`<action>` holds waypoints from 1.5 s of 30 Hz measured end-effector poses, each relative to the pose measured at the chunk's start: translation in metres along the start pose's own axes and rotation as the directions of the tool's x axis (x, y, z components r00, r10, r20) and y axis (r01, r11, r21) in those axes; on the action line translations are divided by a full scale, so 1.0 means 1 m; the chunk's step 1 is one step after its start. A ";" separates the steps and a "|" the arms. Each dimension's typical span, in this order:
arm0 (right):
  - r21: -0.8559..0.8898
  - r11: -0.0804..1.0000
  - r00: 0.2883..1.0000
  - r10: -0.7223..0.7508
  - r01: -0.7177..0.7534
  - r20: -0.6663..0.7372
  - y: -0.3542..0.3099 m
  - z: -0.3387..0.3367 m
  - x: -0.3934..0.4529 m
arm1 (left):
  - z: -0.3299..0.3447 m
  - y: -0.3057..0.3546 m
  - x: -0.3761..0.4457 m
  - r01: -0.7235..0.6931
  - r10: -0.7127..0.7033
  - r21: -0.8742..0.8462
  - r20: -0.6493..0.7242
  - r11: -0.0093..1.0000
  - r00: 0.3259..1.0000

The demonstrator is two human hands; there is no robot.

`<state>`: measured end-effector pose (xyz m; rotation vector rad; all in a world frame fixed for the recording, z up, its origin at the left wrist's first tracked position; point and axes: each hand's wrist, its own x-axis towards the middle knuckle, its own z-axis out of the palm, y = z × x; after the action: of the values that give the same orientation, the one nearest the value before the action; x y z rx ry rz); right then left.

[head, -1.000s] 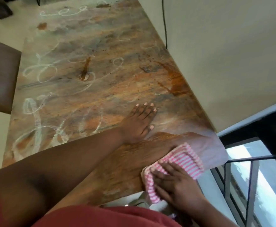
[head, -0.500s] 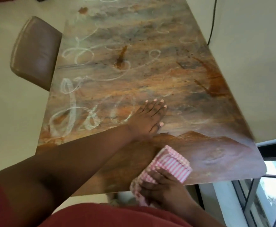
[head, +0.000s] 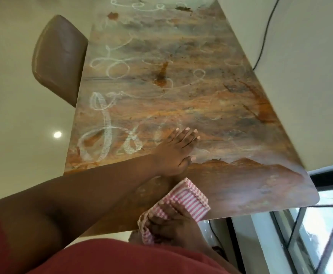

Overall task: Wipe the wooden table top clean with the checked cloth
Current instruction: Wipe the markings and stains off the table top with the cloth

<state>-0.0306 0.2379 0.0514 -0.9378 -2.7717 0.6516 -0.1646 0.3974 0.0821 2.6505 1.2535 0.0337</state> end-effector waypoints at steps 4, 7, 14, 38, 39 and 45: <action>0.040 0.972 0.972 0.232 -0.231 -0.029 0.024 -0.019 -0.053 | -0.007 -0.001 -0.002 -0.027 0.027 0.007 0.046 1.000 0.999; 0.095 0.850 0.843 0.526 -0.517 -0.112 0.060 -0.048 -0.099 | -0.005 0.005 0.005 -0.045 0.045 -0.003 0.040 0.999 0.998; 0.239 0.401 0.335 0.902 -0.884 -0.272 0.132 -0.097 -0.098 | 0.003 0.040 0.033 -0.123 0.123 -0.001 0.062 0.992 0.990; 0.057 0.756 0.704 0.632 -0.652 -0.325 0.221 -0.118 -0.183 | 0.018 0.108 0.193 -0.049 0.033 0.089 0.178 0.995 0.983; 0.071 0.721 0.664 0.668 -0.689 -0.335 0.231 -0.121 -0.172 | 0.017 0.108 0.194 -0.046 0.029 0.090 0.188 0.995 0.982; -0.026 0.627 0.598 0.730 -0.779 -0.331 0.242 -0.136 -0.093 | 0.015 0.103 0.195 -0.018 -0.010 0.150 0.181 0.989 0.983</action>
<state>0.2113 0.4017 0.0664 -2.1115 -2.0822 0.3008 0.0400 0.4804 0.0742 2.7084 1.2353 -0.3069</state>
